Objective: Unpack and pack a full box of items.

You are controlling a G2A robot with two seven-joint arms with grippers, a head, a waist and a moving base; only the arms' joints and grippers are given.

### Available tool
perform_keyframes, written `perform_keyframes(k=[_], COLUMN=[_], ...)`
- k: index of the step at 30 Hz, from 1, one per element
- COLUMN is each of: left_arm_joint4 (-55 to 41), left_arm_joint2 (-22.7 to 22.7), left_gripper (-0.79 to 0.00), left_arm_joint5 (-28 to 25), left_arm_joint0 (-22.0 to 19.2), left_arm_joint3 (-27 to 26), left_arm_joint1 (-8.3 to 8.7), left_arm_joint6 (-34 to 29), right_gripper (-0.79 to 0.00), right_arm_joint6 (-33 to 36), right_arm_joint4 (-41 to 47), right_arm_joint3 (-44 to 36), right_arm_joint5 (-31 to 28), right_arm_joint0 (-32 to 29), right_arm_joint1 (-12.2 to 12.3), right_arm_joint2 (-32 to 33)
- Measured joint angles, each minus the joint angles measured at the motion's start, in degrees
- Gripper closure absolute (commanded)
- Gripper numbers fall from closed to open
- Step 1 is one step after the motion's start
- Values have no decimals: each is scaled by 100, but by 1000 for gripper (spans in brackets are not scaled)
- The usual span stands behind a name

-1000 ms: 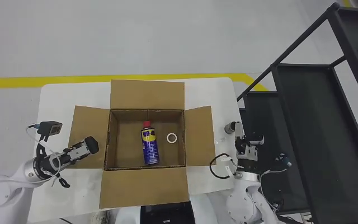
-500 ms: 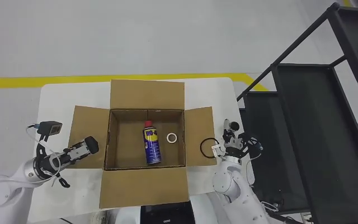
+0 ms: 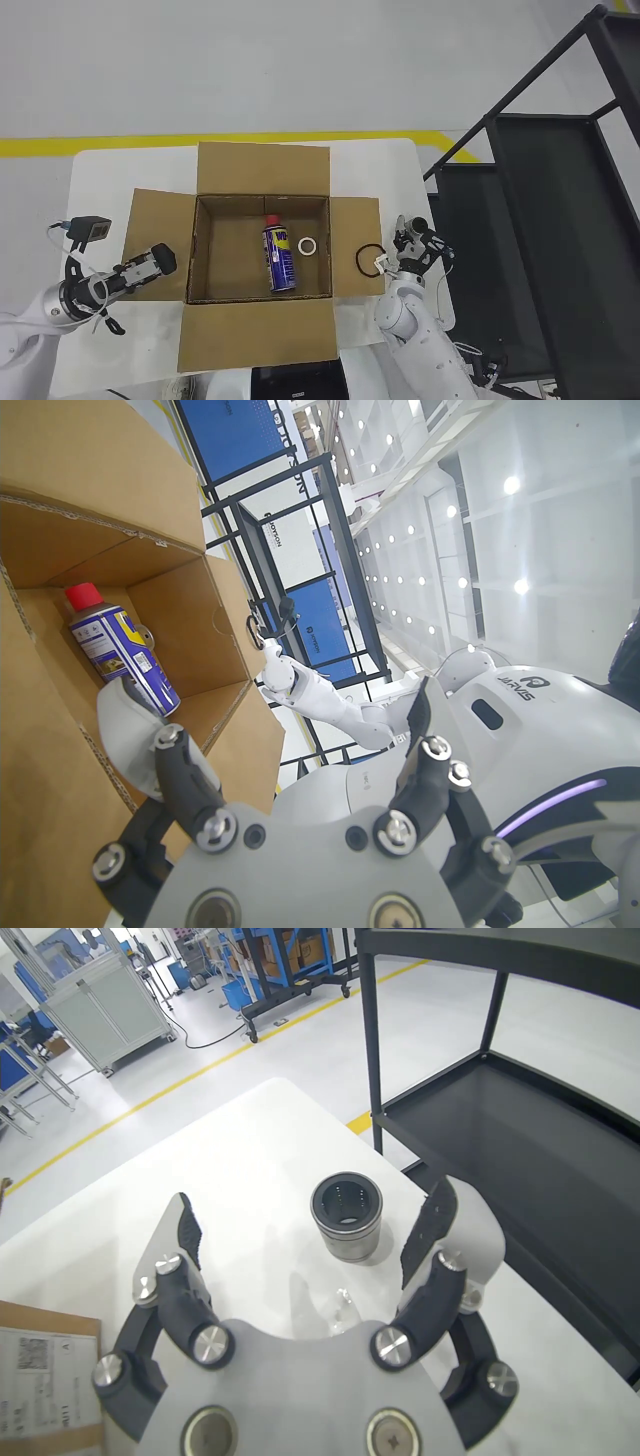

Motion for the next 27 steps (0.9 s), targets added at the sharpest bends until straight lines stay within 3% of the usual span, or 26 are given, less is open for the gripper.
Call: perform_keyframes(k=[27], left_arm_joint4=[0], left_arm_joint2=[0], left_gripper=[-785], left_arm_joint5=[0], left_arm_joint0=[0], left_arm_joint3=[0], left_arm_joint1=[0], left_arm_joint6=[0], right_gripper=[-785], right_arm_joint6=[150], right_arm_joint4=[-92], right_arm_joint3=[1847], right_arm_joint5=[276], right_arm_joint0=[1084], right_arm_joint1=[-205], right_arm_joint2=[-72])
